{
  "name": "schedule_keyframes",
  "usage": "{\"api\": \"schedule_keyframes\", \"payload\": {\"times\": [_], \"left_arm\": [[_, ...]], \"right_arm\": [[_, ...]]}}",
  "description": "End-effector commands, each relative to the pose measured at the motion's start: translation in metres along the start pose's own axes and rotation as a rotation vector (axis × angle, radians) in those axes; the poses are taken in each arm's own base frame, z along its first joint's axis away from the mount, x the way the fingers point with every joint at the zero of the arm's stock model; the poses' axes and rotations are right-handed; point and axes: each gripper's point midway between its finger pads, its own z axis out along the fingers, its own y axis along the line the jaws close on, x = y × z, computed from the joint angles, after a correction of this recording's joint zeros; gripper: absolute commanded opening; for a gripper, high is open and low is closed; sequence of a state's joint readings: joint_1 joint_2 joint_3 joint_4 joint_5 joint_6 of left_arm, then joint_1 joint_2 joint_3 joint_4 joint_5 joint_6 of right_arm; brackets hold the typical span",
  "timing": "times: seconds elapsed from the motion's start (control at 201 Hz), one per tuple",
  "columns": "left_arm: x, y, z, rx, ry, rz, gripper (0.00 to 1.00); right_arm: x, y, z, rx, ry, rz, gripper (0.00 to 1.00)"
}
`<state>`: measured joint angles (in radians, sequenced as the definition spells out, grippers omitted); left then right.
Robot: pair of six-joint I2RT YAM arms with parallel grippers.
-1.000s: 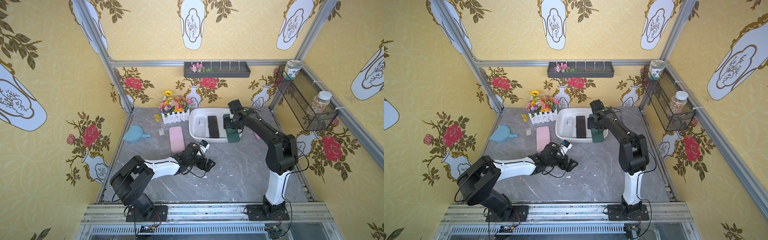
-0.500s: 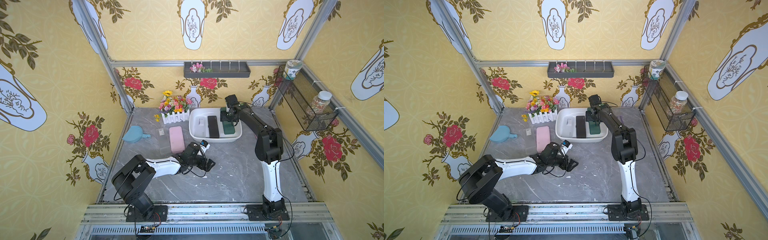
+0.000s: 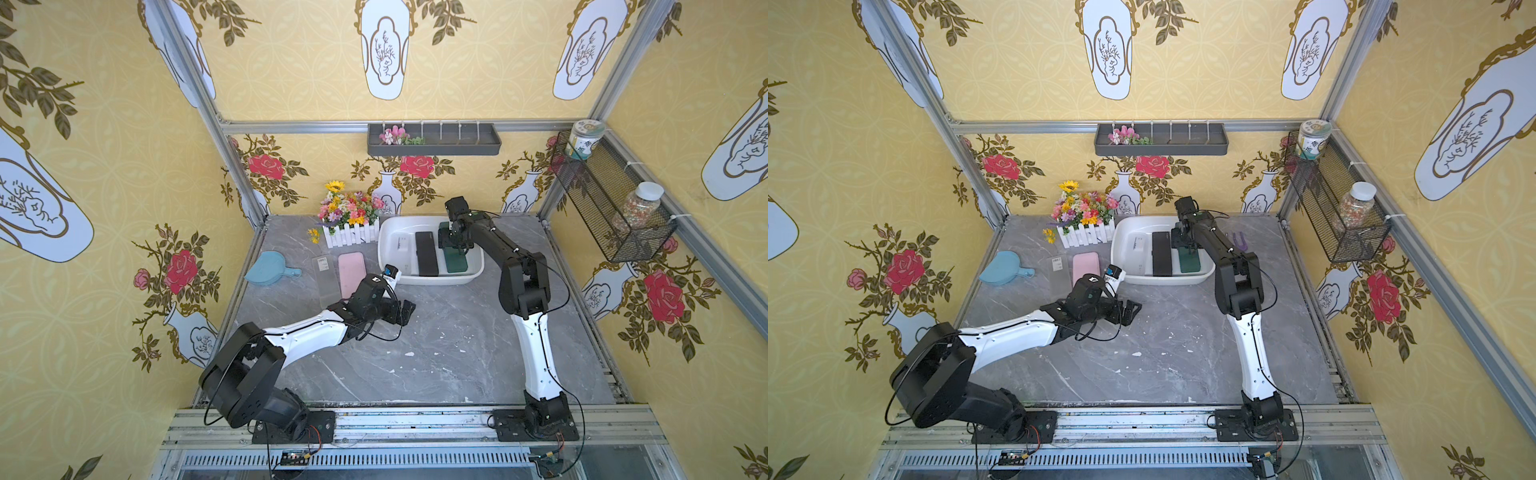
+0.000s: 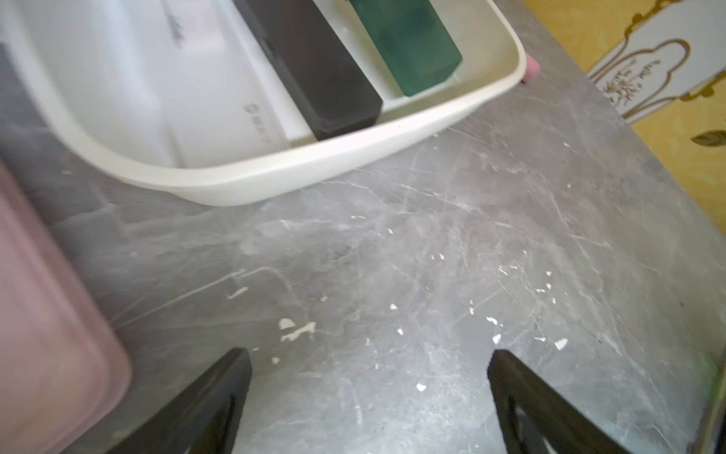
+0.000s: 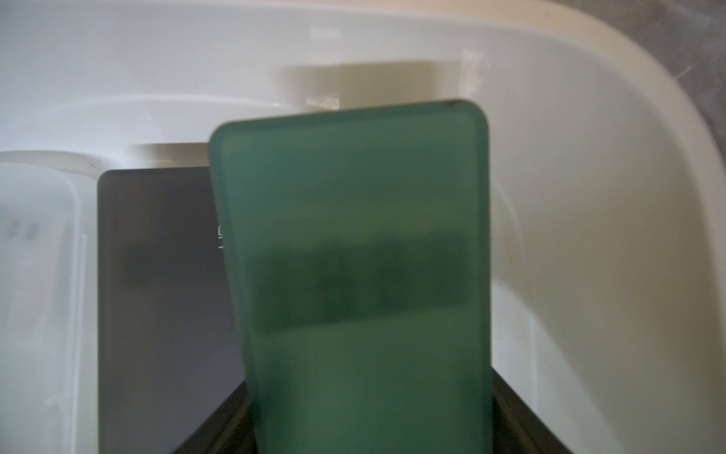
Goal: Put the pencil case into the storage box
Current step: Place the pencil case at the storage box.
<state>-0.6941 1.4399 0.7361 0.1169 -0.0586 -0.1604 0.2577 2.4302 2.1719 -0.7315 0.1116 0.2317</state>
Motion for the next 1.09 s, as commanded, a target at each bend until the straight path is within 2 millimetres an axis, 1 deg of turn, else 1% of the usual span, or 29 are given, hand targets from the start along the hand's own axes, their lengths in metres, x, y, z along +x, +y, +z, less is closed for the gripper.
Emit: {"api": "schedule_keyframes", "payload": {"times": [0.0, 0.144, 0.239, 0.349, 0.458, 0.488, 0.632, 0.727, 0.752, 0.767, 0.846, 0.901, 0.946, 1.016, 1.051, 1.061, 1.085], "left_arm": [[-0.001, 0.028, -0.011, -0.120, -0.017, -0.033, 1.00], [-0.007, 0.051, -0.026, -0.206, -0.055, -0.074, 1.00], [-0.007, 0.057, -0.029, -0.197, -0.056, -0.104, 1.00], [-0.004, 0.061, -0.028, -0.209, -0.040, -0.111, 1.00], [-0.003, 0.061, -0.029, -0.208, -0.037, -0.112, 1.00], [-0.003, 0.061, -0.029, -0.205, -0.037, -0.111, 1.00], [-0.004, 0.062, -0.032, -0.215, -0.036, -0.112, 1.00], [-0.008, 0.064, -0.037, -0.226, -0.052, -0.118, 1.00], [-0.009, 0.065, -0.038, -0.231, -0.058, -0.123, 1.00], [-0.010, 0.065, -0.040, -0.234, -0.064, -0.127, 1.00], [-0.017, 0.072, -0.047, -0.255, -0.091, -0.166, 1.00], [-0.022, 0.083, -0.054, -0.284, -0.115, -0.222, 1.00], [-0.025, 0.094, -0.059, -0.308, -0.135, -0.270, 1.00], [-0.027, 0.111, -0.067, -0.354, -0.154, -0.335, 1.00], [-0.026, 0.114, -0.069, -0.370, -0.155, -0.352, 1.00], [-0.027, 0.124, -0.072, -0.394, -0.162, -0.371, 1.00], [-0.027, 0.130, -0.074, -0.413, -0.167, -0.388, 1.00]], "right_arm": [[-0.011, -0.003, 0.001, 0.019, -0.035, -0.010, 0.71], [-0.009, -0.003, 0.006, 0.023, -0.035, -0.011, 0.71], [-0.009, -0.006, 0.009, 0.030, -0.033, -0.009, 0.74], [-0.008, -0.009, 0.012, 0.038, -0.030, -0.010, 0.83], [-0.008, -0.011, 0.013, 0.048, -0.034, -0.010, 1.00], [-0.009, -0.011, 0.013, 0.049, -0.036, -0.010, 0.97], [-0.012, -0.013, 0.011, 0.056, -0.049, -0.002, 0.97], [-0.019, -0.013, -0.002, 0.054, -0.077, 0.005, 0.97], [-0.026, -0.012, -0.010, 0.048, -0.101, 0.010, 0.97], [-0.018, -0.014, -0.008, 0.052, -0.085, 0.006, 0.97], [-0.024, -0.010, -0.029, 0.031, -0.125, 0.009, 0.97], [-0.027, -0.003, -0.046, 0.010, -0.141, -0.002, 0.97], [-0.027, 0.006, -0.059, 0.000, -0.150, -0.025, 0.97], [-0.025, 0.027, -0.079, -0.014, -0.164, -0.076, 0.97], [-0.022, 0.039, -0.087, -0.020, -0.167, -0.101, 0.97], [-0.021, 0.043, -0.089, -0.023, -0.166, -0.109, 0.97], [-0.018, 0.055, -0.094, -0.034, -0.168, -0.129, 0.97]]}}
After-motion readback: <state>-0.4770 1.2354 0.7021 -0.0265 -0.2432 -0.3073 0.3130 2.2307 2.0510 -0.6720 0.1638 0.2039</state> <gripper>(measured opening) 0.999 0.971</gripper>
